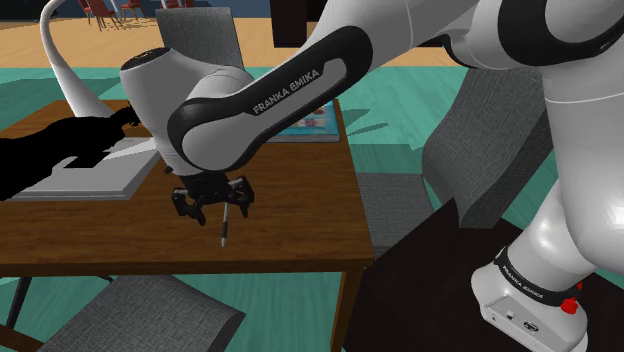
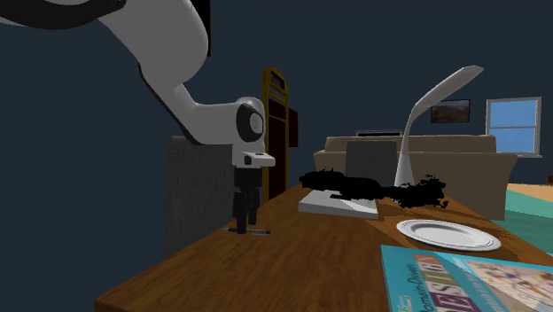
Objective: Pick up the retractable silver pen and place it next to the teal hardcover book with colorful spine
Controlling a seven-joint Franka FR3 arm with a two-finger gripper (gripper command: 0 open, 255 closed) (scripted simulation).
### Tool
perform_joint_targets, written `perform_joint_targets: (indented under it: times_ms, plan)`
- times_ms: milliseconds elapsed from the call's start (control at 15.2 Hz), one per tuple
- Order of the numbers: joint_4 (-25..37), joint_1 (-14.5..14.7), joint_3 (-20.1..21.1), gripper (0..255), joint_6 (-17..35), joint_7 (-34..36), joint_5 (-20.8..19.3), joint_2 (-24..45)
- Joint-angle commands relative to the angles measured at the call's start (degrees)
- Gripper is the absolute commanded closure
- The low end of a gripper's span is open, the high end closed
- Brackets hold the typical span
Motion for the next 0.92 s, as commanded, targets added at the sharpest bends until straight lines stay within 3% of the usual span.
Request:
perform_joint_targets:
  times_ms: [0, 594, 858]
  plan:
    - [0.0, 0.0, 0.0, 255, 0.0, 0.0, 0.0, 0.0]
    - [0.0, 0.0, 0.0, 255, 0.0, 0.0, 0.0, 0.0]
    - [1.28, -0.17, 0.5, 255, -2.34, -0.51, 0.78, -1.23]
